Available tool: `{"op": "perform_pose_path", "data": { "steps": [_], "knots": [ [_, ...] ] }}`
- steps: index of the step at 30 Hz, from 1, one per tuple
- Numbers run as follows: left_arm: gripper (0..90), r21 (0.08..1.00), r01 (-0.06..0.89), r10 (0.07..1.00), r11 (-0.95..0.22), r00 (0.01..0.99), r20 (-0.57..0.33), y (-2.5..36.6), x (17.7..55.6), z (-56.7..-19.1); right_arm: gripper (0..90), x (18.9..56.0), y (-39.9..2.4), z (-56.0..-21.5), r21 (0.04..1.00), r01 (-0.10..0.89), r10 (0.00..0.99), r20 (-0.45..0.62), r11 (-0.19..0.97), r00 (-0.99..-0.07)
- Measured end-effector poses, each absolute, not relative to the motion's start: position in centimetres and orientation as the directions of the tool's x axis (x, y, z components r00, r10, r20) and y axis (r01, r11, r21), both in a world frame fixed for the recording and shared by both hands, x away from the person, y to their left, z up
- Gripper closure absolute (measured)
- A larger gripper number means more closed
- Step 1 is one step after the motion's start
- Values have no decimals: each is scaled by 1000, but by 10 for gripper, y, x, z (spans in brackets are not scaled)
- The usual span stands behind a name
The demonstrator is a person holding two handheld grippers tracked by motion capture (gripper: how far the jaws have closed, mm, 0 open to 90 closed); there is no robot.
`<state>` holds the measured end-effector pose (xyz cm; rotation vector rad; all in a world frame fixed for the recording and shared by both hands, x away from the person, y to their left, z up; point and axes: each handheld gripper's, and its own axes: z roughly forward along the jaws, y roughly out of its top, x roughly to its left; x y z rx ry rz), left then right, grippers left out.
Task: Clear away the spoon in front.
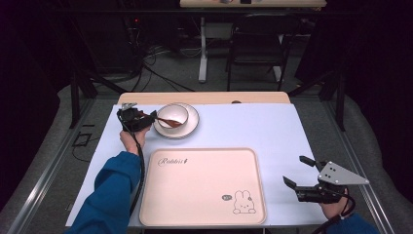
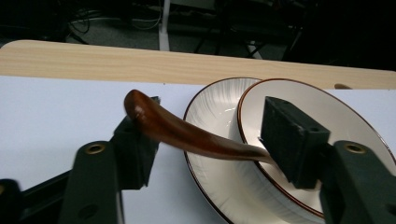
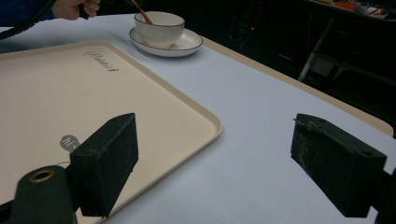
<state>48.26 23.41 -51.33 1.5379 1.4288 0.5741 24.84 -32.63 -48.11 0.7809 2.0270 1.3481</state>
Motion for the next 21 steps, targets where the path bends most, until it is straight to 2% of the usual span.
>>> {"op": "perform_pose_path", "data": {
  "steps": [1, 2, 8, 21],
  "knots": [
    [433, 853, 509, 943, 117, 214, -256, 235, 482, -513, 141, 248, -326, -481, 935, 153, 735, -143, 319, -663],
    [479, 856, 502, 942, 122, 214, -260, 236, 480, -513, 141, 248, -326, -481, 935, 153, 736, -143, 319, -662],
    [597, 859, 496, 938, 129, 221, -268, 240, 479, -514, 141, 248, -326, -481, 935, 153, 735, -143, 319, -662],
    [668, 878, 461, 930, 125, 255, -266, 239, 477, -508, 141, 249, -326, -481, 935, 154, 735, -143, 320, -663]
  ]
}}
